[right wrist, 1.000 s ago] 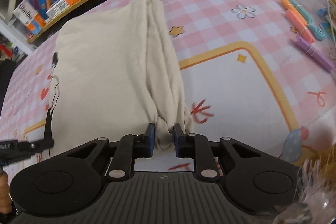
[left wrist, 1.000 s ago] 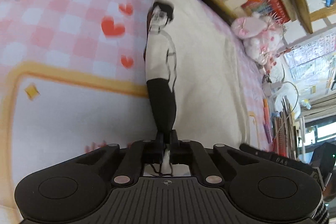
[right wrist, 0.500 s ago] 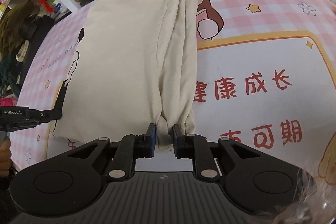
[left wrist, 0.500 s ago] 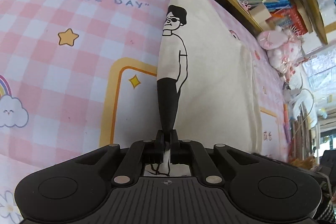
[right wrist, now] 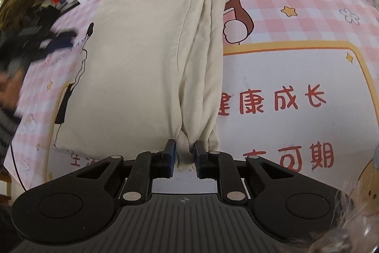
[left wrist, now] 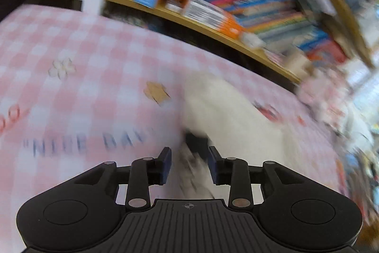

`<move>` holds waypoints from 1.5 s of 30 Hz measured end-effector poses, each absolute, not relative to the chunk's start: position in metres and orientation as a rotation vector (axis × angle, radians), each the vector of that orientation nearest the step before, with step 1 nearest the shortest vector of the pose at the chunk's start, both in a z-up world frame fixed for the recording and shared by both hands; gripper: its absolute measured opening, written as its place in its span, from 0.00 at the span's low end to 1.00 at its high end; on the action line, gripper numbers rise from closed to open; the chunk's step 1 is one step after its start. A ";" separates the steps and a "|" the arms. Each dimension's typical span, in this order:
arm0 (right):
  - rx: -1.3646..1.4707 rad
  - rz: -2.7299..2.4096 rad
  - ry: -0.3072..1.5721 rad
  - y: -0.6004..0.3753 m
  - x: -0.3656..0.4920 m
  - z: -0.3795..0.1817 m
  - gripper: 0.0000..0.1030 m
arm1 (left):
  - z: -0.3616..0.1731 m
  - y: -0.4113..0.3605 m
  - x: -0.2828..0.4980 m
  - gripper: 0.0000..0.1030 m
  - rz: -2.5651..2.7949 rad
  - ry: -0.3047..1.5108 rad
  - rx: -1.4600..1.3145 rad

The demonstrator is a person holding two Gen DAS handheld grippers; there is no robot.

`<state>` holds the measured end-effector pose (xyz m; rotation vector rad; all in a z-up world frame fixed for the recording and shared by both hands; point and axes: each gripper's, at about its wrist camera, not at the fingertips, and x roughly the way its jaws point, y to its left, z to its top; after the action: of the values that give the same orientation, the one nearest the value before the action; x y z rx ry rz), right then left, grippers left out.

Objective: Fold clothes

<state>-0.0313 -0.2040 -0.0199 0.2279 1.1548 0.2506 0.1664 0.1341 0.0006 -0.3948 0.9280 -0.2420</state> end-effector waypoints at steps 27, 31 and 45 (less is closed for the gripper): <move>0.228 0.136 1.136 -0.190 -0.037 -0.019 0.14 | -0.007 0.134 0.240 0.34 -0.349 0.841 -0.472; 0.225 0.118 1.134 -0.187 -0.038 -0.018 0.14 | -0.007 0.155 0.227 0.35 -0.335 0.822 -0.564; 0.275 -0.019 0.964 -0.187 -0.050 0.001 0.32 | 0.004 0.152 0.072 0.67 -0.365 0.826 -0.211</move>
<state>-0.0501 -0.1873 0.0009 0.2747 0.9635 -0.0193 0.0723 0.1521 0.0036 -0.2112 0.8257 -0.3654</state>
